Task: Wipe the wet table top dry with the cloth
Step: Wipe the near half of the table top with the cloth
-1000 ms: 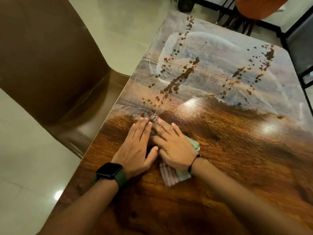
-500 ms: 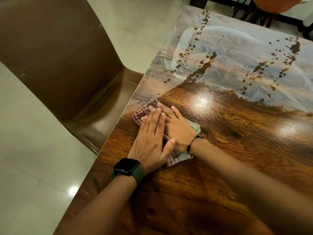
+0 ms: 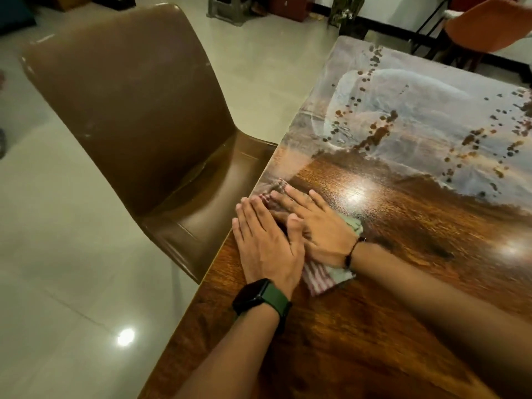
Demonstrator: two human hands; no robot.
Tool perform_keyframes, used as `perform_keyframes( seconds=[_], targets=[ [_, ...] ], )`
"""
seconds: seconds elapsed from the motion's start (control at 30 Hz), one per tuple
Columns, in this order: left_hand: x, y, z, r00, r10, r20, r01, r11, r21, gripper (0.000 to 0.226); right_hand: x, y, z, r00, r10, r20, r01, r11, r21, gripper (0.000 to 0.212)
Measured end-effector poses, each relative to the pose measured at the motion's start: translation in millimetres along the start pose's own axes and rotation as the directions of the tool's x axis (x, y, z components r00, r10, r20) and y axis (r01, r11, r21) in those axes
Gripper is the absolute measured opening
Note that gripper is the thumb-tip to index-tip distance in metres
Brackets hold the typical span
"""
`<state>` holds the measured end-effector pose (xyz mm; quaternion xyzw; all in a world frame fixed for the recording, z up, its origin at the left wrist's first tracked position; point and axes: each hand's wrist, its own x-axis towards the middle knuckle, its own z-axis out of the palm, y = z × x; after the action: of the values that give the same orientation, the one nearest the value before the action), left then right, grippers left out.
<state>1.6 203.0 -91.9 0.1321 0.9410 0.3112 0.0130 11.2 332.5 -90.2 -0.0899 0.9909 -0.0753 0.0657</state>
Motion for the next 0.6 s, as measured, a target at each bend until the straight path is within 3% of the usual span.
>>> perform_keyframes(
  seconds=[0.13,0.2,0.3,0.43,0.5,0.6],
  targets=[
    [1.6,-1.0,0.0,0.999,-0.010,0.037,0.009,1.000,0.026,0.088,62.1,50.4,-16.4,0.938,0.343,-0.050,-0.342,0.939,0.028,0.053],
    [3.6,0.4,0.2,0.998,-0.012,0.056,0.010,0.999,0.040,0.088,83.7,57.1,-18.2,0.897,0.437,-0.061,-0.434,0.899,0.057,0.050],
    [4.3,0.9,0.5,0.998,0.006,0.069,-0.007,1.000,0.017,0.089,72.8,37.8,-13.1,0.927,0.370,-0.056,-0.371,0.929,0.002,0.052],
    [3.1,0.7,-0.7,0.998,0.027,0.051,-0.028,1.000,0.014,0.103,21.7,-10.4,3.4,0.998,0.010,-0.062,-0.012,0.999,-0.039,0.062],
    [3.8,1.4,-0.9,0.998,0.023,0.054,-0.024,0.999,0.026,0.105,19.3,-7.4,0.2,1.000,-0.009,-0.025,0.008,0.999,-0.038,0.063],
    [4.6,0.9,0.2,0.997,0.033,0.072,-0.034,0.999,0.021,0.096,58.1,21.9,-14.0,0.988,0.153,-0.013,-0.154,0.988,-0.028,0.054]
  ],
)
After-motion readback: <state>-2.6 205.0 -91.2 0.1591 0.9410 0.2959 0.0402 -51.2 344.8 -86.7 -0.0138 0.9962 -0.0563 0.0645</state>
